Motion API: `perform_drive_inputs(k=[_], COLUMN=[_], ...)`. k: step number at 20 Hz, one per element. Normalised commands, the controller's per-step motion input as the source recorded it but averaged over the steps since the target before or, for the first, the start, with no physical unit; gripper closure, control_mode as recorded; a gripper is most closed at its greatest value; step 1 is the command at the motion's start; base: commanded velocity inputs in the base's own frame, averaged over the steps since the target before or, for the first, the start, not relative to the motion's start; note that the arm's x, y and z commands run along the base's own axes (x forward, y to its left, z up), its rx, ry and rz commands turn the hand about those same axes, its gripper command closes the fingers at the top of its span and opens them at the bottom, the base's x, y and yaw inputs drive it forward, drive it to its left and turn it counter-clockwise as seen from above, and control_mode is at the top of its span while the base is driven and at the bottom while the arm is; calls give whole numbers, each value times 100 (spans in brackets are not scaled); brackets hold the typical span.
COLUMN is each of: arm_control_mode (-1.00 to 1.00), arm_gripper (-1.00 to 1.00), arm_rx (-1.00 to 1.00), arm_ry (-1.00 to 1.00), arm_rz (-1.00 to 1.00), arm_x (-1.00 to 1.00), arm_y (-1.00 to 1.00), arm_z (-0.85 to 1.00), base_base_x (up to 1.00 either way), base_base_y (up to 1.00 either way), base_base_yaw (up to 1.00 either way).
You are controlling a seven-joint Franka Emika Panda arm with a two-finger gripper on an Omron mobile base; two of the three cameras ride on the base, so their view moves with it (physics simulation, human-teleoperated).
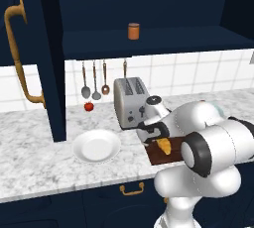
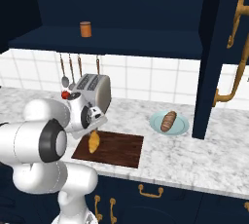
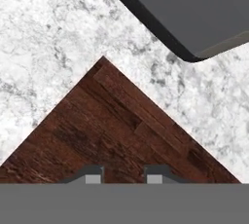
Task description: From the different types of pastries on the counter, select a croissant and place it on the cutting board. Then retrieve a jar of jam from the cabinet and place it alongside the croissant on the cutting board.
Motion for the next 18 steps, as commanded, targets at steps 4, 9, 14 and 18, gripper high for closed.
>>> perform_drive_inputs(k=[4, 9, 14, 18], arm_control_mode=[-100, -100, -100, -100], arm_gripper=[100, -100, -100, -100], arm_rx=[2, 1, 3, 0], arm_ry=[0, 0, 0, -1], arm_rz=[1, 2, 4, 6], arm_x=[0, 2, 0, 1], arm_y=[-12, -7, -9, -3], arm_z=[-9, -9, -2, 9], base_base_x=[0, 0, 0, 0], base_base_y=[0, 0, 0, 0], base_base_yaw=[0, 0, 0, 0])
